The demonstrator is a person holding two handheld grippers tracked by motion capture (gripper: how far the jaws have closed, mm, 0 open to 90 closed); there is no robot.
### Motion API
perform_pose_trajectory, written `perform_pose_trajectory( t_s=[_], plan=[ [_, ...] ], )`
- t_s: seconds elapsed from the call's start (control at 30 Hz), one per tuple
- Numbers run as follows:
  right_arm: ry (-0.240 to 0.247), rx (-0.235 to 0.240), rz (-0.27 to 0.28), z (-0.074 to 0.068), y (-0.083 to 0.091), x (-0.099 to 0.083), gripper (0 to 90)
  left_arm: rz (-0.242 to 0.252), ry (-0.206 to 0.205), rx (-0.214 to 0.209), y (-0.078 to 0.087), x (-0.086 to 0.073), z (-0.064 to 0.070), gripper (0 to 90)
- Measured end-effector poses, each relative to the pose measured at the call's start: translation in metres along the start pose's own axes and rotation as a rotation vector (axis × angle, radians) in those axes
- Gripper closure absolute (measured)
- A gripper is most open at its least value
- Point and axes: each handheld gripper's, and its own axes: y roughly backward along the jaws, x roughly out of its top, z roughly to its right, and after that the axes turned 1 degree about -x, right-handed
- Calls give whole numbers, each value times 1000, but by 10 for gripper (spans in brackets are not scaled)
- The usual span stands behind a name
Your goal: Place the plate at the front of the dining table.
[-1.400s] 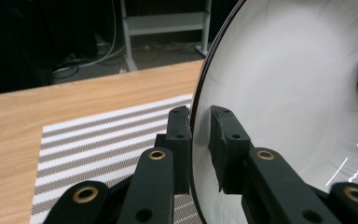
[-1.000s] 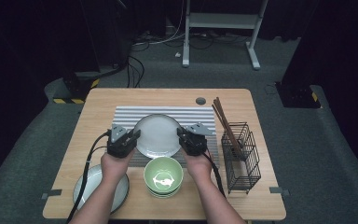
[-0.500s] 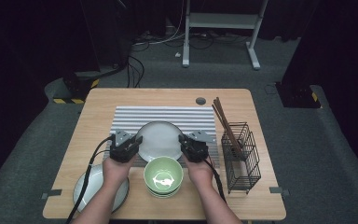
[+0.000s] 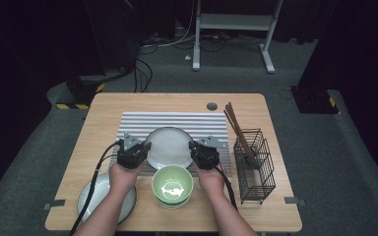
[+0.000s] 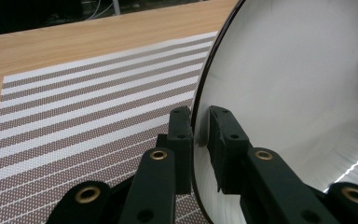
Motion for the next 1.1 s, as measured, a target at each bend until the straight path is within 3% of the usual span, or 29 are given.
perform_pose_trajectory(
  t_s=[0.03,0.17,0.2,0.3,0.73,1.1],
  plan=[
    [-3,-1,1,0,-1,0,811,10,18,-1,-2,0,0,787],
    [-2,-7,-2,1,-6,2,811,-21,0,-2,-6,2,-4,779],
    [-3,-8,-3,0,-6,2,811,-6,17,3,-8,2,-4,778],
    [4,-20,-10,-1,-9,5,809,-33,-4,9,-8,5,-7,776],
    [9,-41,-45,-1,-27,14,807,-103,32,-6,-26,8,-20,755],
    [22,-50,-72,2,-41,18,804,-141,36,14,-40,11,-25,753]
  ],
)
